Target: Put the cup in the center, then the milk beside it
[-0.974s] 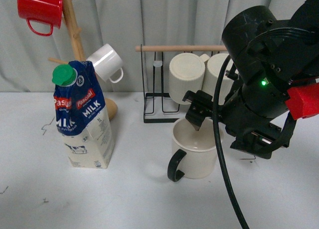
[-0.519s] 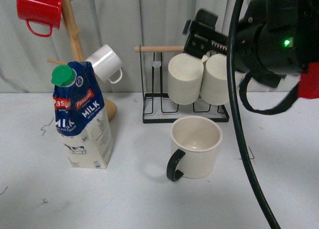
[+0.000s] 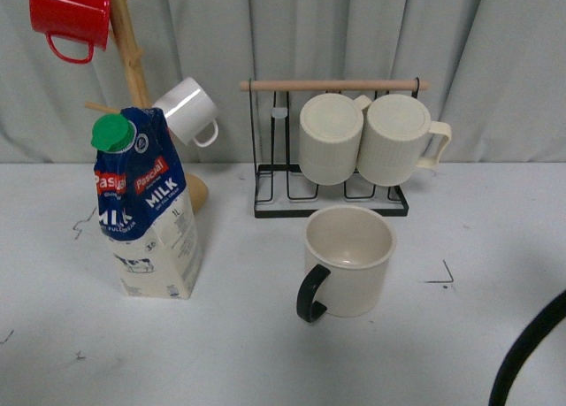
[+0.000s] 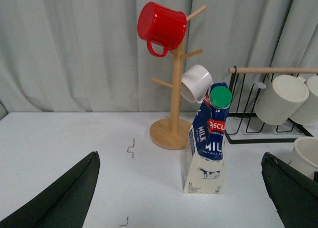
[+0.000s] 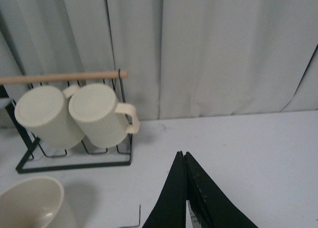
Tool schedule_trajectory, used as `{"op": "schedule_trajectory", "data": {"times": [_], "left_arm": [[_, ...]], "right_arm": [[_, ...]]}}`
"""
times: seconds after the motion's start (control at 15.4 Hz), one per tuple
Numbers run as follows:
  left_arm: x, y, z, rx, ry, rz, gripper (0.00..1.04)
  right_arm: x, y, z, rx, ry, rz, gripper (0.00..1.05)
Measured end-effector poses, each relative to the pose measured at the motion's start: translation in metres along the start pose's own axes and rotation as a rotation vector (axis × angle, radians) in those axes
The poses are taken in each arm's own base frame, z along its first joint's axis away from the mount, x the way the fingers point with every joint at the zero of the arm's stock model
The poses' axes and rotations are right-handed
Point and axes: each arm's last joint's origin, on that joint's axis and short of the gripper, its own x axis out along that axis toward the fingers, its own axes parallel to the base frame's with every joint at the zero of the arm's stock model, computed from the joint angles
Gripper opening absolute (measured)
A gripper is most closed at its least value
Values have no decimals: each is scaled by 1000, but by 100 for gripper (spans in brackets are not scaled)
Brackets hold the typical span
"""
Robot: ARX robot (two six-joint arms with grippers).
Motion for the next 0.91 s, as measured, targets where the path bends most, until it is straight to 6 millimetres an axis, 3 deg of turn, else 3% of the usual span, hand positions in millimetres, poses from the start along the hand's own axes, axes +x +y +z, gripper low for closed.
{"op": "schedule_trajectory", "data": {"times": [0.13,0.32,0.39,0.91], "left_arm": [[0,0,0,0,0,0,98],[0,0,0,0,0,0,98],[0,0,0,0,0,0,98],[0,0,0,0,0,0,98]], "right_arm": [[-20,-10,11,10,-64,-3,2],[-52,-23,6,7,-43,-2,2],[-70,-36,4,8,-31,-11,2],[-95,-36,7,8,-51,-2,2]]}}
